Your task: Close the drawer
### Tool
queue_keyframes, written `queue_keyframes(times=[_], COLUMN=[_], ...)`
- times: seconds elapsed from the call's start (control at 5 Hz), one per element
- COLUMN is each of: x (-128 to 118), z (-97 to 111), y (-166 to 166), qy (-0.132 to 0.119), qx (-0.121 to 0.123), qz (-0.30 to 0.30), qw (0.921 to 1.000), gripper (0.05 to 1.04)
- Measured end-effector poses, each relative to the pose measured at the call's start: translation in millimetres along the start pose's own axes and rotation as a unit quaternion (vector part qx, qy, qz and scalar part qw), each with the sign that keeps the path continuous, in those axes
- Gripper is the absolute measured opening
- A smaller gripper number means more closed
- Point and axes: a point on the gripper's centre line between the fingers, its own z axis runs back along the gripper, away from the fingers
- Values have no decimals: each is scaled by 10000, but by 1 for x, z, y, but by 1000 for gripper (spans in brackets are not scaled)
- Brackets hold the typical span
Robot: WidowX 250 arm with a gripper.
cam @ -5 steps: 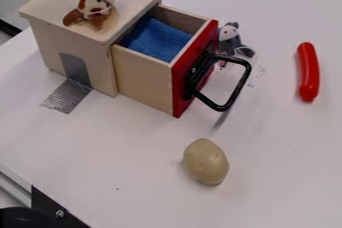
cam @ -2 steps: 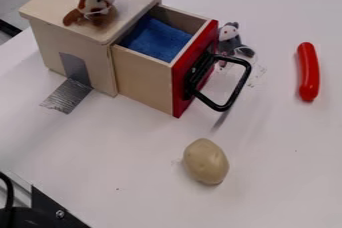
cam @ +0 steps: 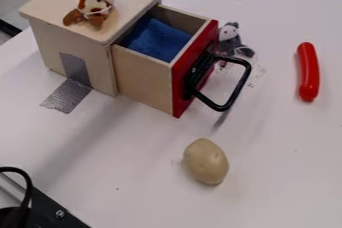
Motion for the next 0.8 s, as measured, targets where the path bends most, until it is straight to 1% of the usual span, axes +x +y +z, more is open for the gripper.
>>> queue_keyframes(times=[0.2, 0.4, 0.6, 0.8], x=[-7, -10, -17, -22], z=[-21, -46, -79, -102], y=[-30, -47, -54, -53], qy=[183, 478, 580, 749], qx=[13, 285, 509, 585], qz=[-83, -42, 249, 380], qw=[9998, 9984, 9967, 9948], gripper=[1001, 1001, 1001, 1001])
